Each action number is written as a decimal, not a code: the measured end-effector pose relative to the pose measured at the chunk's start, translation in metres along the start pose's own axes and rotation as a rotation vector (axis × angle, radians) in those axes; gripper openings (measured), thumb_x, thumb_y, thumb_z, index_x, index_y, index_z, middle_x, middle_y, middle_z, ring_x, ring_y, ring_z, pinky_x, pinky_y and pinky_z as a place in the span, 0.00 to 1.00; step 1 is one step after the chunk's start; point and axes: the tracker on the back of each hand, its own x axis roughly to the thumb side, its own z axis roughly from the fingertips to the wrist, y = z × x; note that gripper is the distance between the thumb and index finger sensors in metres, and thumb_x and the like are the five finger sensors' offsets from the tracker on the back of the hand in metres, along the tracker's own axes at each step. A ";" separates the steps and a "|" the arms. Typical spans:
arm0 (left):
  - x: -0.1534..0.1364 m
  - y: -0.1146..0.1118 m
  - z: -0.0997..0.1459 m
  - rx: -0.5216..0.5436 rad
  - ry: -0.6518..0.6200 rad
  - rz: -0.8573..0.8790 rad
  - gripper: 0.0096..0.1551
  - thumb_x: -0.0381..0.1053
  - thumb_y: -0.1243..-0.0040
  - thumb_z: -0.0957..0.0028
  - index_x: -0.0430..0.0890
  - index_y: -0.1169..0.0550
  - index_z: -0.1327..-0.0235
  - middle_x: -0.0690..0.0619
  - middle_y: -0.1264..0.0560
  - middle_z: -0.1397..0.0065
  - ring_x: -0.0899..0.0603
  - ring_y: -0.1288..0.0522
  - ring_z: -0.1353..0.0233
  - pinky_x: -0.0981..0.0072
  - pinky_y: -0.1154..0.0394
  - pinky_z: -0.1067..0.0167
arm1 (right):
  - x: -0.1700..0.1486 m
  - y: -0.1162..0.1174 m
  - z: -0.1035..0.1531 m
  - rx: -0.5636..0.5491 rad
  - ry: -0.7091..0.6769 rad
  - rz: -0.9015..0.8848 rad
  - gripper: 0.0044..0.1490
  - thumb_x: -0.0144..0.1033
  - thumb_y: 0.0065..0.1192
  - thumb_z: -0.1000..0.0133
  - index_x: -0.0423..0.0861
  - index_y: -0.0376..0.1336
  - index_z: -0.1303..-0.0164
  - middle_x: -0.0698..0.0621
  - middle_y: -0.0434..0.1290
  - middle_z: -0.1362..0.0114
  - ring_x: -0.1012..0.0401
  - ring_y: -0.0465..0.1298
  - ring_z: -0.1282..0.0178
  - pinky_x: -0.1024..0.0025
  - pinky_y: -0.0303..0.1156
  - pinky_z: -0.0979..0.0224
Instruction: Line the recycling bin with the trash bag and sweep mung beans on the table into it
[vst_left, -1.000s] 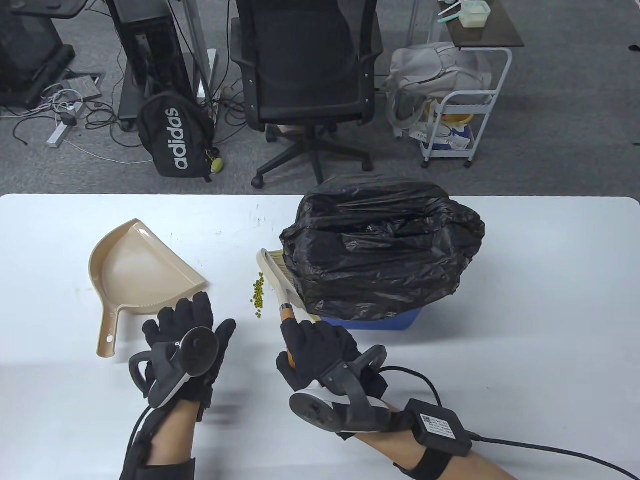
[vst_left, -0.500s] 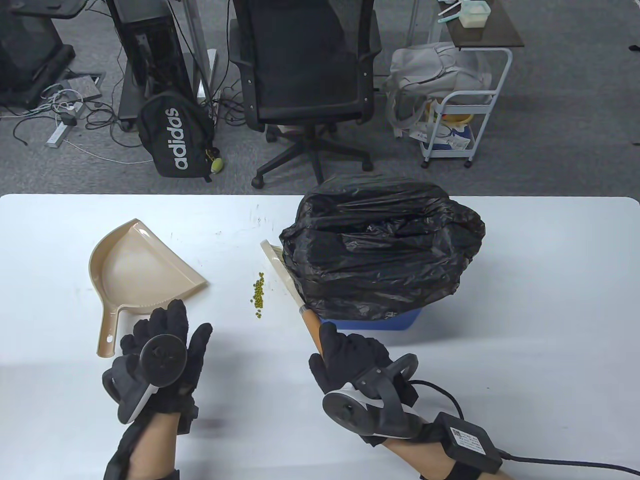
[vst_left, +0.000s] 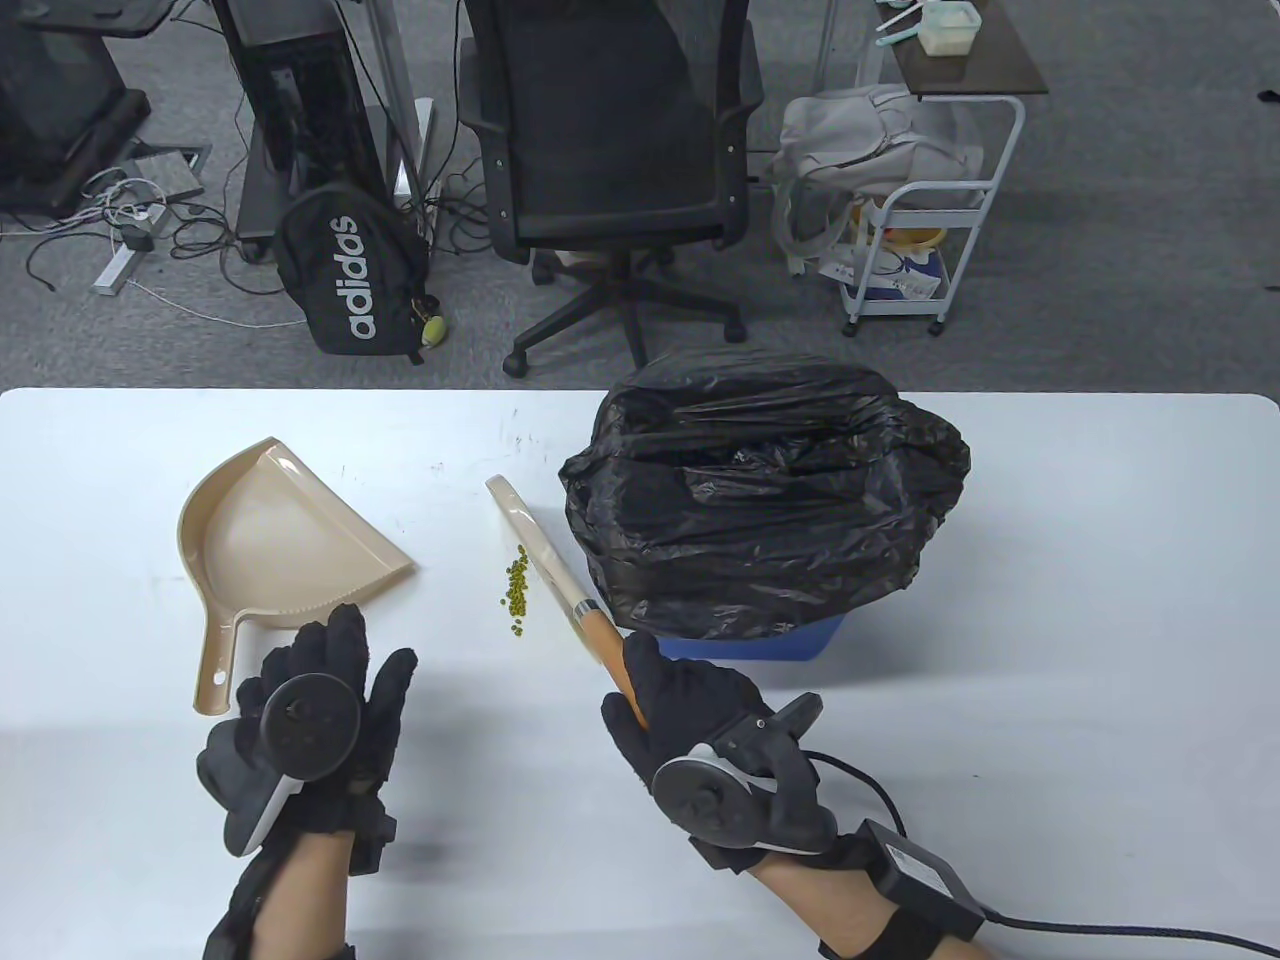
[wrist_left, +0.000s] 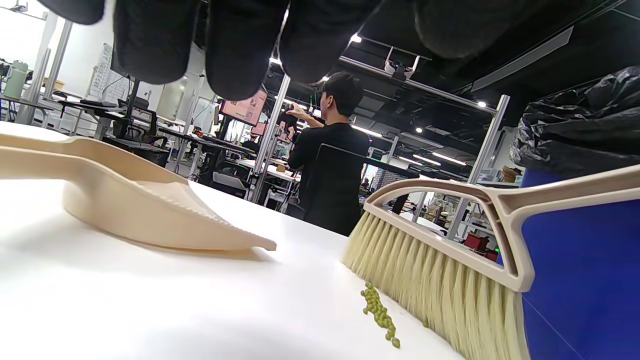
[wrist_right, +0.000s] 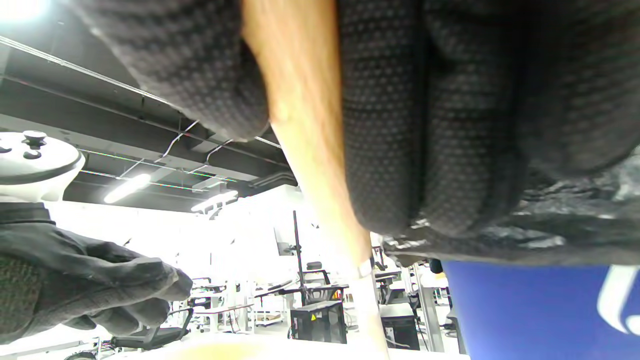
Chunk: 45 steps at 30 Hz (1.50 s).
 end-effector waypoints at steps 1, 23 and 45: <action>-0.001 0.000 0.000 -0.001 0.002 0.004 0.49 0.65 0.47 0.44 0.34 0.29 0.18 0.25 0.30 0.21 0.10 0.36 0.27 0.12 0.45 0.34 | 0.002 0.000 0.001 -0.010 -0.009 0.002 0.39 0.42 0.68 0.46 0.21 0.74 0.44 0.32 0.87 0.56 0.40 0.89 0.58 0.43 0.83 0.57; -0.008 0.004 0.001 0.014 0.025 0.050 0.49 0.66 0.48 0.43 0.34 0.29 0.18 0.25 0.30 0.21 0.10 0.36 0.27 0.12 0.45 0.34 | 0.043 -0.017 0.003 -0.202 -0.154 -0.003 0.37 0.43 0.71 0.47 0.23 0.76 0.46 0.33 0.88 0.58 0.40 0.89 0.60 0.44 0.84 0.58; -0.010 0.005 0.001 0.010 0.041 0.056 0.49 0.65 0.48 0.43 0.34 0.29 0.18 0.25 0.30 0.21 0.10 0.36 0.27 0.12 0.45 0.34 | 0.025 0.003 0.008 -0.221 -0.057 -0.029 0.36 0.42 0.70 0.46 0.23 0.76 0.46 0.32 0.88 0.58 0.40 0.89 0.60 0.45 0.84 0.58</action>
